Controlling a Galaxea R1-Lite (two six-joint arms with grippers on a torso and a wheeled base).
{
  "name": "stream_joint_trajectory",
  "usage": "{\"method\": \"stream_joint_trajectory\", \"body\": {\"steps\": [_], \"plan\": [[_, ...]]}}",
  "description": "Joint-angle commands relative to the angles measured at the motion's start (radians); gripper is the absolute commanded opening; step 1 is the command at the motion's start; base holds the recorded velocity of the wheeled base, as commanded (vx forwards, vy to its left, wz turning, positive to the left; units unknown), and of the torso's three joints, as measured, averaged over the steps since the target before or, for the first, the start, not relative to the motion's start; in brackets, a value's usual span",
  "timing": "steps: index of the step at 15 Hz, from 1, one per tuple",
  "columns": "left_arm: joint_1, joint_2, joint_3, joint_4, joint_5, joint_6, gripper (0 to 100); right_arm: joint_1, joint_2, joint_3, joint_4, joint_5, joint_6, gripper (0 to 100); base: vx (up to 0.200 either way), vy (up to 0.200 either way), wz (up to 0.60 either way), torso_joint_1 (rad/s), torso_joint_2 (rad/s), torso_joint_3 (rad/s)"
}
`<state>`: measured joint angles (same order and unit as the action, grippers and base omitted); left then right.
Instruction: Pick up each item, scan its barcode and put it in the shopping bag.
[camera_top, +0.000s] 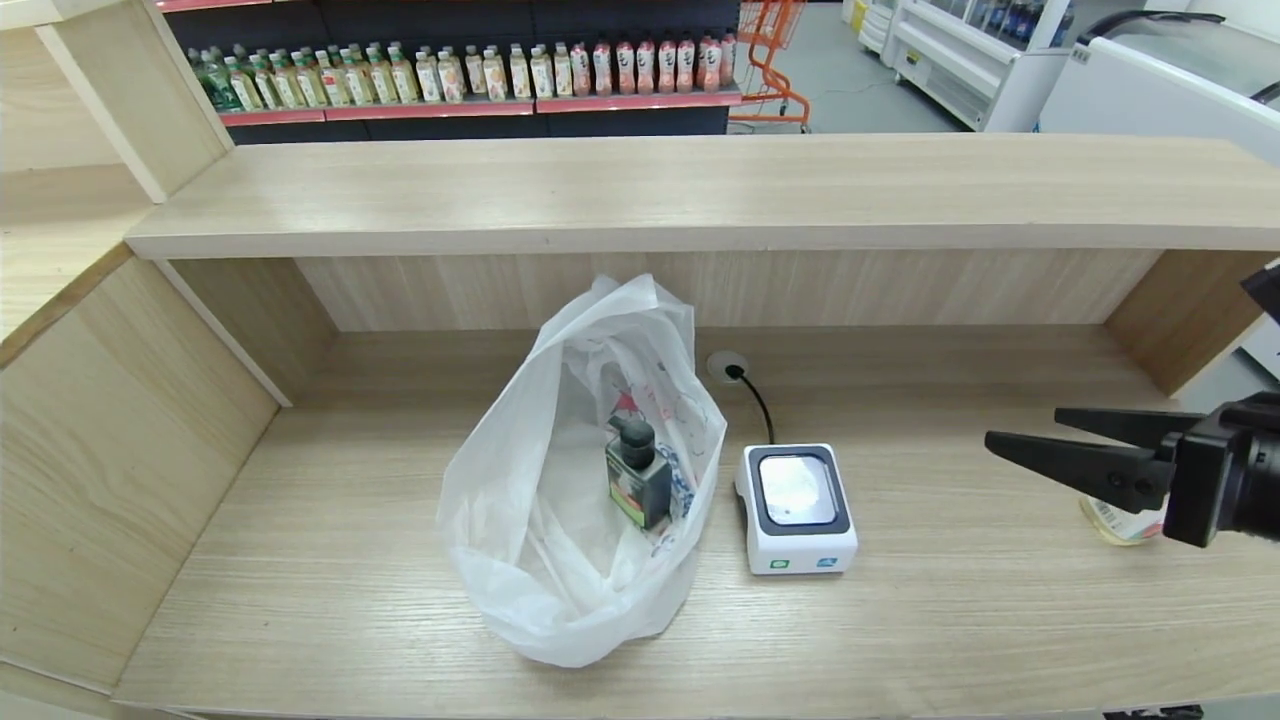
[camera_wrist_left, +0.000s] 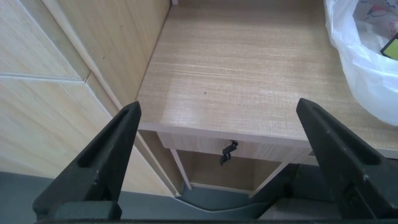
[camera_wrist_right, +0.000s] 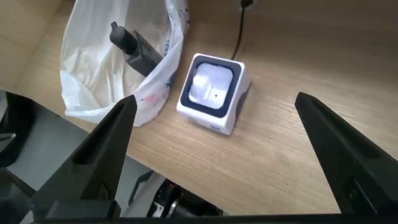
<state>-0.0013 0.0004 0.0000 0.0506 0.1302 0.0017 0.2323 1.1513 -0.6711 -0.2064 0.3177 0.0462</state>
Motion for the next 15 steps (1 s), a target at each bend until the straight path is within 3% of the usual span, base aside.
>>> {"method": "stream_joint_trajectory", "body": {"steps": [1, 5, 9, 15], "plan": [[0.000, 0.000, 0.000, 0.000, 0.000, 0.001, 100, -0.038, -0.024, 0.024, -0.001, -0.002, 0.000, 100, -0.200, 0.000, 0.00, 0.012, 0.01, -0.002], [0.000, 0.000, 0.000, 0.000, -0.001, 0.004, 100, -0.051, -0.047, 0.024, 0.027, -0.040, 0.000, 100, -0.050, 0.000, 0.00, -0.002, 0.00, -0.001], [0.000, 0.000, 0.000, 0.000, 0.000, 0.004, 100, -0.071, -0.058, 0.034, 0.041, -0.172, 0.001, 100, 0.000, -0.200, 0.00, 0.006, 0.00, 0.002], [0.000, 0.000, 0.000, 0.000, 0.000, 0.000, 100, -0.094, -0.143, 0.038, 0.170, -0.183, 0.052, 100, 0.000, -0.200, 0.00, 0.005, 0.00, 0.002]]}}
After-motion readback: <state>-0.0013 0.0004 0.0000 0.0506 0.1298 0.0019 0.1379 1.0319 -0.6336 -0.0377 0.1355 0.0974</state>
